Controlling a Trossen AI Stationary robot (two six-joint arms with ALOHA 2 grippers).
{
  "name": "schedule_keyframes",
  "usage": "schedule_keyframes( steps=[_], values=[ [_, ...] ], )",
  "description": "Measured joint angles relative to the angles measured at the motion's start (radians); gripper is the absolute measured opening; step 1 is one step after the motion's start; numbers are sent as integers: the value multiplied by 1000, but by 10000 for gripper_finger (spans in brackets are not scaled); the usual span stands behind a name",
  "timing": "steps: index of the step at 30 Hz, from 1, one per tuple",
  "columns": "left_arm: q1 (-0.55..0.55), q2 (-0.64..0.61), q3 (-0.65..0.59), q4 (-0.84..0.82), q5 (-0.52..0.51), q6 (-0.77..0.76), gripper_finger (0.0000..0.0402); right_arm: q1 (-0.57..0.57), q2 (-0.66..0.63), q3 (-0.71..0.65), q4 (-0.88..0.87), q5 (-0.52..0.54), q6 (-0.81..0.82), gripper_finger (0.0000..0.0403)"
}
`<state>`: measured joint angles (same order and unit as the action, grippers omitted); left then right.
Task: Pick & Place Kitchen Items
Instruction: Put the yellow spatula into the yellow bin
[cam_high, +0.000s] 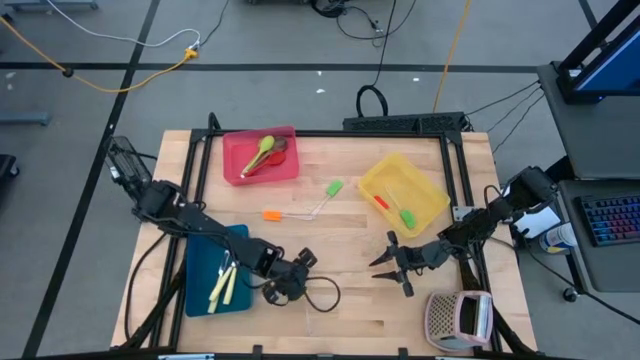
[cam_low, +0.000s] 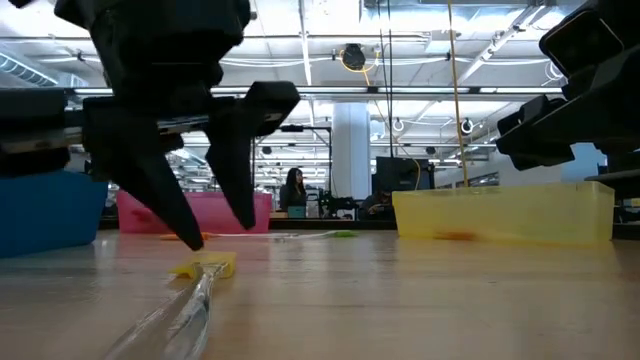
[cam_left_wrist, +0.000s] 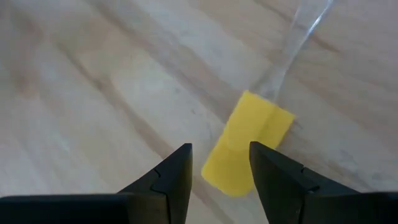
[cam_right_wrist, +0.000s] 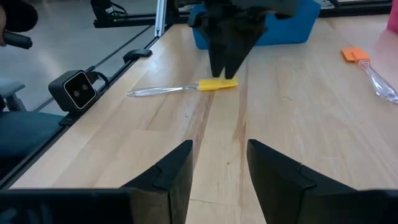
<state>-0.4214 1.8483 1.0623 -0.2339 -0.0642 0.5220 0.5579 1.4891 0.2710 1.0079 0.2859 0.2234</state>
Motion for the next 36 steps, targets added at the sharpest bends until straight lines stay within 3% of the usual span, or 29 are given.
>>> schedule_keyframes(
  steps=[3, 8, 22, 29, 36],
  values=[
    [0, 28, 4, -3, 3, 81, 166, 0, 0, 0, -4, 0, 0, 144],
    [11, 42, 6, -50, 39, 92, 166, 0, 0, -1, -15, 0, -6, 144],
    [109, 126, 11, -52, 303, -15, 162, 0, 0, -1, -11, 0, -32, 144],
    [127, 101, 8, -51, 292, 48, 93, 0, 0, -1, -16, 0, -34, 144],
    [138, 96, 7, -52, 279, 0, 37, 0, 0, -1, -18, 0, -31, 144]
  ],
)
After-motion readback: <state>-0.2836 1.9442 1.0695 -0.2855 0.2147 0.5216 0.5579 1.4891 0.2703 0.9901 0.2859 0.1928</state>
